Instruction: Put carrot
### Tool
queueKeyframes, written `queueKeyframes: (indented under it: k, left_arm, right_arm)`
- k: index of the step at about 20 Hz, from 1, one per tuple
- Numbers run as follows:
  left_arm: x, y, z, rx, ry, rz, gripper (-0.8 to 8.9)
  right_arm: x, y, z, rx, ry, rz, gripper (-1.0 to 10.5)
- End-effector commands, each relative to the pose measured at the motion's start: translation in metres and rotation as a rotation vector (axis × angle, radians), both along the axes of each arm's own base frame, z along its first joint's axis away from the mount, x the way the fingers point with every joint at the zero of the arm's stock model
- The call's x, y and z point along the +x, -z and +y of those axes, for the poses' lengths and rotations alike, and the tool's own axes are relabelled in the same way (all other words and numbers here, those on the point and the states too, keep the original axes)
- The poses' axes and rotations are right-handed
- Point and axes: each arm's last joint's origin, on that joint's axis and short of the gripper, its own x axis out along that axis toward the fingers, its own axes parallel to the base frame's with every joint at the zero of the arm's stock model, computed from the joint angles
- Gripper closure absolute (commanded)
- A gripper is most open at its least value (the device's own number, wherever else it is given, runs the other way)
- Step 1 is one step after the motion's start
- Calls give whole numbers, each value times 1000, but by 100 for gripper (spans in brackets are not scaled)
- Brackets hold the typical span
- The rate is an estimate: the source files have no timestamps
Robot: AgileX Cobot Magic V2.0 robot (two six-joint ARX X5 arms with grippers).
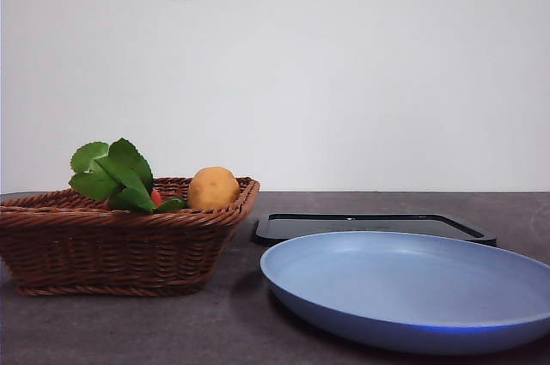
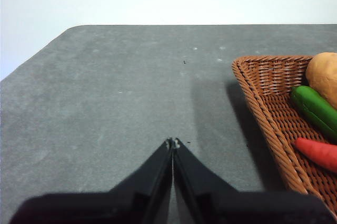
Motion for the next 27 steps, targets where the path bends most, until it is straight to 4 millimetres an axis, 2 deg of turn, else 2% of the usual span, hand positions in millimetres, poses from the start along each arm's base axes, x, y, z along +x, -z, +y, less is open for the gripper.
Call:
queueKeyframes:
  k: [1, 18, 27]
  left_arm:
    - [1, 2, 0, -6, -5, -6, 806]
    - [1, 1, 0, -9, -2, -22, 805]
    - [1, -3, -6, -269, 167, -46, 806]
  right_arm:
    - [0, 3, 0, 11, 4, 3, 943]
    - [1, 0, 0, 16, 4, -25, 943]
    - [1, -21, 0, 366, 9, -194, 943]
